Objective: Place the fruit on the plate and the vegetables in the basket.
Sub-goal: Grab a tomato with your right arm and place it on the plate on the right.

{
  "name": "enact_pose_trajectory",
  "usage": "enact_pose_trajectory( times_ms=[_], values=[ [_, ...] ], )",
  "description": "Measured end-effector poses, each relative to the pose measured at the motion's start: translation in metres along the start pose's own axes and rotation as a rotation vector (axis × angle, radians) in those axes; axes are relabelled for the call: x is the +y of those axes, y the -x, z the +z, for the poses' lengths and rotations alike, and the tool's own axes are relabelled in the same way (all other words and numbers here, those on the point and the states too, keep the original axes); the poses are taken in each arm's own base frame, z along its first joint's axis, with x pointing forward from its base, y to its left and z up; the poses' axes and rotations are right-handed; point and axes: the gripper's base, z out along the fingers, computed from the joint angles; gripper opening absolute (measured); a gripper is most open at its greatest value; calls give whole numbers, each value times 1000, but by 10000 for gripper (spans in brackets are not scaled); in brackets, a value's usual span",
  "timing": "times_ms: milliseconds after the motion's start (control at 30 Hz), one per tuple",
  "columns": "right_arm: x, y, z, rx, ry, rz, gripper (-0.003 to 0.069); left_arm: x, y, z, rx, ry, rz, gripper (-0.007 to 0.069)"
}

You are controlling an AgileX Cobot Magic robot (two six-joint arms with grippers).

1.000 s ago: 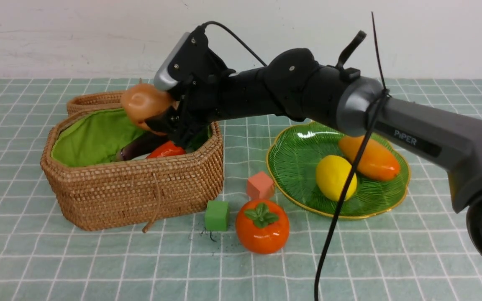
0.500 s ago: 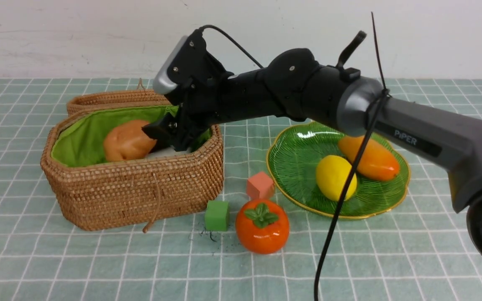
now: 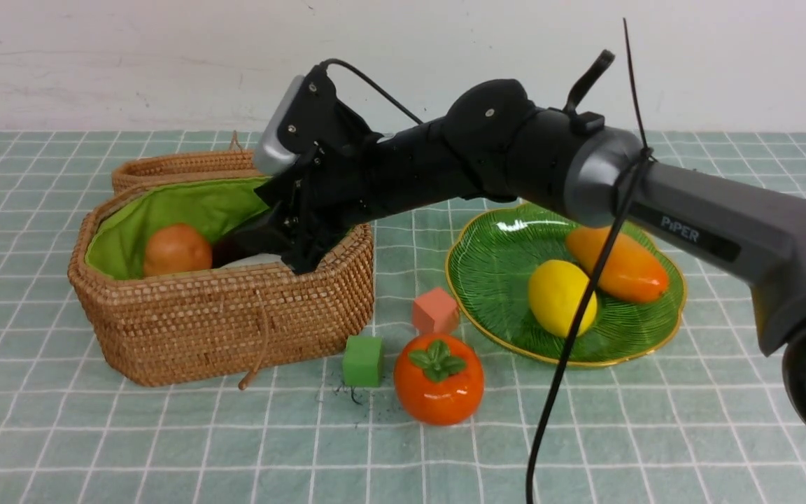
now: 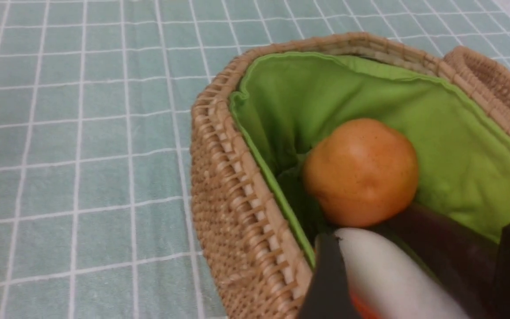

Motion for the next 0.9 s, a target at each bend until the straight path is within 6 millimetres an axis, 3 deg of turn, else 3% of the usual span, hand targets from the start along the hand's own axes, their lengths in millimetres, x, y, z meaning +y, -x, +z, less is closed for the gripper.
enact_pose_trajectory(
  times_ms=[267, 467, 500, 567, 900],
  values=[
    [13, 16, -20, 44, 114, -16, 475, 0, 0, 0, 0, 0, 0, 237],
    [15, 26, -68, 276, 145, 12, 475, 0, 0, 0, 0, 0, 0, 237],
    [14, 26, -88, 393, 134, 38, 475, 0, 0, 0, 0, 0, 0, 237],
    [13, 22, -103, 491, 123, 71, 479, 0, 0, 0, 0, 0, 0, 237],
    [25, -22, -98, 667, 101, 507, 542, 0, 0, 0, 0, 0, 0, 237]
  ],
)
